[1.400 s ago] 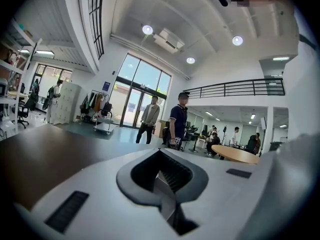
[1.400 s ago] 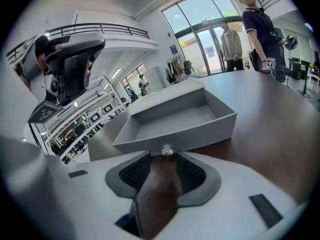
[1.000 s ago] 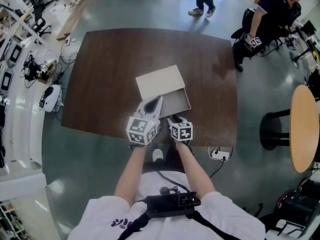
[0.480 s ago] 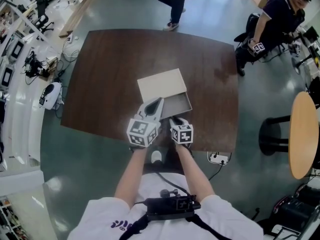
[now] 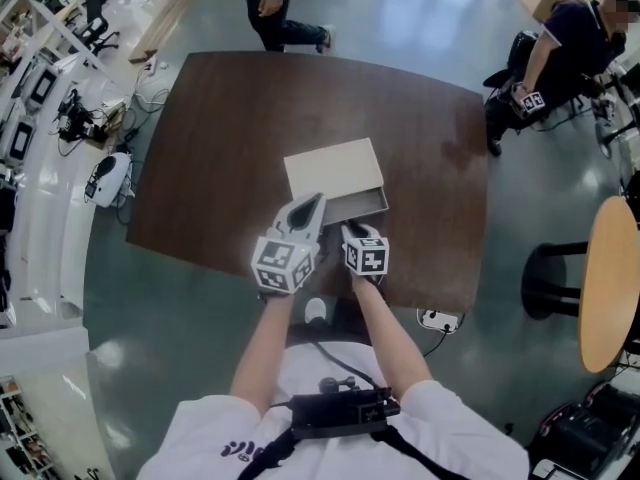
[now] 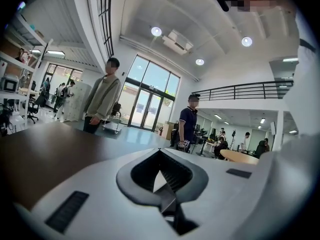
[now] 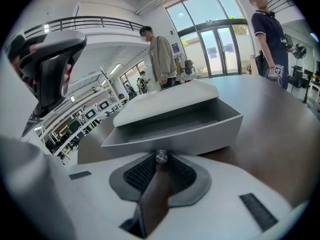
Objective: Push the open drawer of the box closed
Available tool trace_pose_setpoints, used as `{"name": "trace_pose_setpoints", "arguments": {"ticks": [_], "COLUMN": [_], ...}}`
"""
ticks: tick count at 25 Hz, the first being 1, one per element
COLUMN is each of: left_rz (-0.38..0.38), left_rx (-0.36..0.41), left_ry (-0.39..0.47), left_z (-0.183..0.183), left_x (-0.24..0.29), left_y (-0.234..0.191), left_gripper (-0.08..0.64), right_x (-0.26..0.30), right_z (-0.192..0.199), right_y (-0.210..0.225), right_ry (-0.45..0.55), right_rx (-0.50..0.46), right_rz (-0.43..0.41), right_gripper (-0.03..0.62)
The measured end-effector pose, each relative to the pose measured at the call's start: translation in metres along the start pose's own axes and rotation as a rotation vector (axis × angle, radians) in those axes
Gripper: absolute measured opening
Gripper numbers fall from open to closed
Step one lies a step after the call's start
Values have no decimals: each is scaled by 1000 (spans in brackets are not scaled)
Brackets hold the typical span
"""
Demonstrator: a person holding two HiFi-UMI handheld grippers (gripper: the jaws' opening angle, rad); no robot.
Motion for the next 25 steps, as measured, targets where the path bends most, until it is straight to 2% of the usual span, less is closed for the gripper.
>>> {"name": "trace_pose_setpoints", "arguments": {"ticks": [5, 8, 15, 25], "left_rz": [-32, -50, -80, -71], "left_rx": [94, 116, 79, 57], "left_ry": [-21, -11, -1, -24], "left_z": [-14, -24, -29, -16], "left_x": [1, 0, -3, -6], "left_y": [-6, -13, -22, -19], "left_gripper": [8, 9, 8, 8], "right_x": [26, 41, 53, 52], "right_z": [-18, -29, -42, -29], "right_y": [5, 2, -3, -1], "right_ry": [27, 39, 43, 83], "right_rx": [43, 49, 57, 46], "right_rz": [-16, -13, -16, -41], "right_gripper": [78, 78, 78, 78]}}
Point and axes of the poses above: the fingertips, and each gripper's own axes: x forward along the fingers, y to its right, z out of its underside, the point moved 10 cm from there along -x, backward along the fingers, and after that the axes turned 4 degrees about y, right-handed, at the moved point
